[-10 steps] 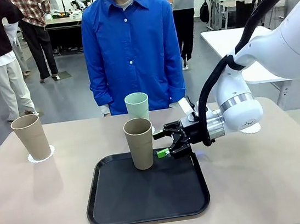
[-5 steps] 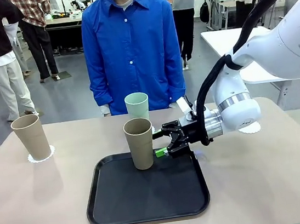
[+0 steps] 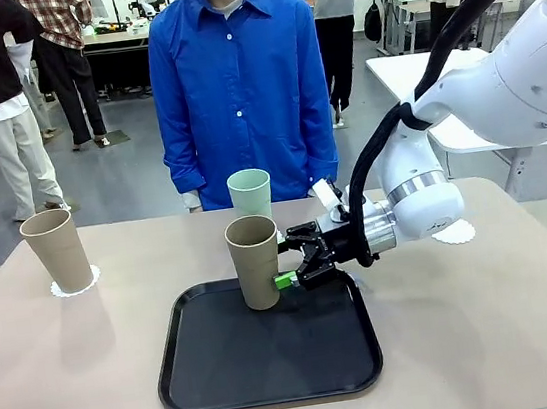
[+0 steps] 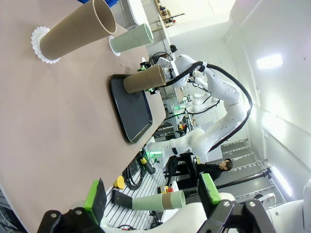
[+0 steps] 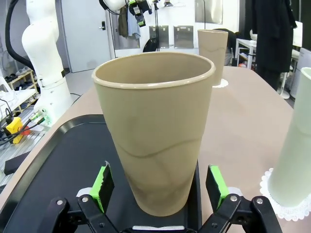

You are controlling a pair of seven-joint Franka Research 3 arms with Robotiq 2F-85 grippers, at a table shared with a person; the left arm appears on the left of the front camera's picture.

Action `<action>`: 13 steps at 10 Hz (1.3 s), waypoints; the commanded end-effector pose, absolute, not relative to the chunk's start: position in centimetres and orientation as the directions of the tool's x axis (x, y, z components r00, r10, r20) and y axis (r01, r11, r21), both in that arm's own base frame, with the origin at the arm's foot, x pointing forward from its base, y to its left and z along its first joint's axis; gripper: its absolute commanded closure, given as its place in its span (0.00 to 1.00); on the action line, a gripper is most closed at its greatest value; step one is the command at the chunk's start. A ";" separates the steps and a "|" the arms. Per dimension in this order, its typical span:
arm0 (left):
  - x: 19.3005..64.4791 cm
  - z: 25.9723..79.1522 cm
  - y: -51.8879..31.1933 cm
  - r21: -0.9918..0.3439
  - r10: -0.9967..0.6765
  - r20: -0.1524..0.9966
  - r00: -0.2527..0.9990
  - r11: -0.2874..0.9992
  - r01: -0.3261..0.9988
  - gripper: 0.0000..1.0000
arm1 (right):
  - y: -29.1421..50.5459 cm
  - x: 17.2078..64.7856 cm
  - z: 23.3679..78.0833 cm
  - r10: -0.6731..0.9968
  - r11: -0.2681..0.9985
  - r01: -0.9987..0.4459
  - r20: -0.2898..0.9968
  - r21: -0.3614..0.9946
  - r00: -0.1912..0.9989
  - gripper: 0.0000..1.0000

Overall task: Place coasters on the table and set cups on them.
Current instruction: Take one Reusable plastic cup from the Flat Tray and place it on a coaster set by the human.

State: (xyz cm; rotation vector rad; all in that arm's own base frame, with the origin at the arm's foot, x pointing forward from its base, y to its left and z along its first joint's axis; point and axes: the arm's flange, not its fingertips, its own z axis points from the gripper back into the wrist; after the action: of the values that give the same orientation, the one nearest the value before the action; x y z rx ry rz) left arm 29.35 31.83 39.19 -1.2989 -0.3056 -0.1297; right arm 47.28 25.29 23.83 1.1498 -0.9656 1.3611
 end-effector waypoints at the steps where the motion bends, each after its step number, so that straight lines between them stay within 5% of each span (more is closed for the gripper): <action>1: 29.2 39.5 31.7 -0.928 0.086 0.280 0.956 0.278 0.247 0.00 | 26.5 48.0 23.1 0.210 -0.112 -0.992 0.977 0.056 0.031 0.00; 11: 29.2 39.5 31.7 -0.928 0.086 0.280 0.956 0.278 0.247 0.00 | 29.6 48.5 22.5 0.233 -0.172 -0.983 0.972 0.064 0.022 0.00; 12: 29.2 39.5 31.7 -0.928 0.086 0.280 0.956 0.278 0.247 0.00 | 29.5 48.5 22.4 0.218 -0.194 -0.980 0.976 0.033 -0.011 0.46; 13: 29.2 39.5 31.7 -0.928 0.086 0.280 0.956 0.278 0.247 0.00 | 29.4 48.6 22.3 0.227 -0.188 -0.981 0.974 0.039 -0.004 0.59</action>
State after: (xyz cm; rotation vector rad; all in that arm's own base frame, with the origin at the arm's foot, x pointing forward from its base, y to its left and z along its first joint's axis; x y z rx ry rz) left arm 29.35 31.82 39.19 -1.2989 -0.3055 -0.1297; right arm 47.90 29.19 22.82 1.1907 -0.9360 1.4080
